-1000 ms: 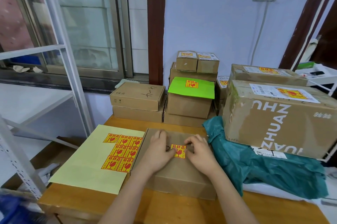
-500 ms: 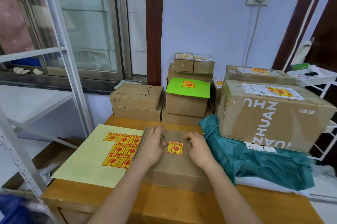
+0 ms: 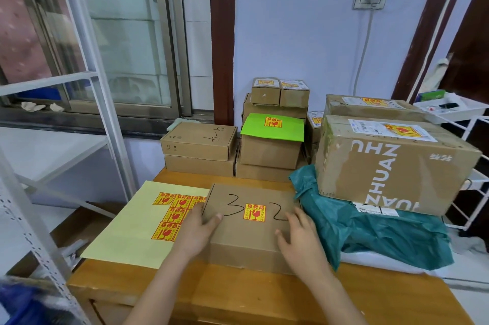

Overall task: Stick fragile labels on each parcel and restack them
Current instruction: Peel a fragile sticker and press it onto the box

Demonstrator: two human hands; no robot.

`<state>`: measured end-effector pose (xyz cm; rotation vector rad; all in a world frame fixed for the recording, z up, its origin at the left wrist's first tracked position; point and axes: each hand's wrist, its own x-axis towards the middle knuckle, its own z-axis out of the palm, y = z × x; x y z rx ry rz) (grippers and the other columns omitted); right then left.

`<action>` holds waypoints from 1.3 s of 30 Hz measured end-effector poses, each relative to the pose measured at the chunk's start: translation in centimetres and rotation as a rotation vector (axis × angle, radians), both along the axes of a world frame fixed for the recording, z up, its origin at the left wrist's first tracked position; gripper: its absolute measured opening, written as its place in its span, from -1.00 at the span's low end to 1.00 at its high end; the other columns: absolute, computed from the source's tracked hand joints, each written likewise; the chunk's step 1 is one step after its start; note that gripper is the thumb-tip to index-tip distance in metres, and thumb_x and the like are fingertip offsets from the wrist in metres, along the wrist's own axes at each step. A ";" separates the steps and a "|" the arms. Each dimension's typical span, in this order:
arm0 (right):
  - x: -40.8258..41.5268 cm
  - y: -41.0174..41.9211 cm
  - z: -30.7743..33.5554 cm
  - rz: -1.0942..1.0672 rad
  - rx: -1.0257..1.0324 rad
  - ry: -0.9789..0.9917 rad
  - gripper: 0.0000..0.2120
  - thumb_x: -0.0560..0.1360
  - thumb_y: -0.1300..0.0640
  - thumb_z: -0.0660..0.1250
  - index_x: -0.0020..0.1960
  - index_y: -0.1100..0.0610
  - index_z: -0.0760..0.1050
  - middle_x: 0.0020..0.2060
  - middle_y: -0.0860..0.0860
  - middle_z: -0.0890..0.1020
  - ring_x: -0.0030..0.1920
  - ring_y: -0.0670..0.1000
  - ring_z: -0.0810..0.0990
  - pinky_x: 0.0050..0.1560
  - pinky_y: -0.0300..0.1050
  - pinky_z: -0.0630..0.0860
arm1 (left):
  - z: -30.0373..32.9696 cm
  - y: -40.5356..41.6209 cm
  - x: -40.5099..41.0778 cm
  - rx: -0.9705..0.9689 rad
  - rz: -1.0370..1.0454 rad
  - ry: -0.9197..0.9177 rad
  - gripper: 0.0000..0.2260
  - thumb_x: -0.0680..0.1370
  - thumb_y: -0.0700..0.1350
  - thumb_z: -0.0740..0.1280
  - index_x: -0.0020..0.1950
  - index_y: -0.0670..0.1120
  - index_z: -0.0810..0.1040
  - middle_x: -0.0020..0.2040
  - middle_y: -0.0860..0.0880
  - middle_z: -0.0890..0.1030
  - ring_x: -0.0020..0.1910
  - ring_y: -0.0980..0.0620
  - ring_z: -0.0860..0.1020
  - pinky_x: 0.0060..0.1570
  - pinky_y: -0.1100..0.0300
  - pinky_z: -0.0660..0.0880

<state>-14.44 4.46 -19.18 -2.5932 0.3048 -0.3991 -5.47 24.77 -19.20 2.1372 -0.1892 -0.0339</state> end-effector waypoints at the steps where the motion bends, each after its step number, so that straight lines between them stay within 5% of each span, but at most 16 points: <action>1: -0.2 0.1 -0.1 -0.015 0.029 -0.009 -0.48 0.61 -0.01 0.17 0.51 0.10 0.15 0.53 -0.01 0.08 0.53 -0.01 0.01 0.48 -0.15 0.03 | 0.1 -0.1 -0.2 -0.037 0.007 0.013 -0.59 0.58 -0.04 0.30 0.38 -0.14 0.34 0.22 -0.05 0.49 0.22 -0.07 0.48 0.03 0.20 0.41; 12: -1.6 1.1 -1.4 -0.124 0.446 -0.061 -0.21 0.52 0.01 0.33 0.55 0.16 -0.05 0.52 0.04 0.13 0.52 0.02 0.09 0.46 -0.13 0.08 | -0.4 0.5 0.1 -0.251 0.133 0.130 -0.67 0.57 -0.06 0.31 0.29 -0.17 0.45 0.11 -0.09 0.56 0.05 -0.08 0.50 -0.05 0.11 0.44; 21: 1.1 0.8 0.7 -0.125 0.397 -0.107 -0.35 0.54 0.08 0.29 0.54 0.17 0.08 0.51 0.08 0.18 0.51 0.06 0.12 0.47 -0.08 0.10 | 1.8 -0.4 1.9 -0.404 0.213 0.080 -0.67 0.57 -0.12 0.31 0.32 -0.12 0.39 0.07 -0.02 0.47 0.02 -0.02 0.45 -0.27 0.28 0.37; 28: 3.9 0.5 1.3 -0.163 0.335 -0.049 -0.44 0.53 0.09 0.27 0.49 0.17 0.22 0.47 0.12 0.23 0.45 0.12 0.24 0.41 -0.05 0.22 | 2.3 -1.4 4.3 -0.350 0.202 0.098 -0.64 0.57 -0.12 0.31 0.34 -0.17 0.38 0.20 -0.13 0.50 0.05 -0.04 0.43 -0.05 0.12 0.34; 39: 6.8 -1.1 0.8 -0.238 0.239 0.033 -0.50 0.58 0.11 0.20 0.47 0.22 0.23 0.30 0.22 0.39 0.10 0.14 0.54 0.07 -0.11 0.46 | 1.7 -3.3 6.5 -0.207 0.118 0.134 -0.62 0.57 -0.11 0.29 0.36 -0.18 0.35 0.23 -0.17 0.50 0.03 -0.06 0.45 -0.01 0.14 0.39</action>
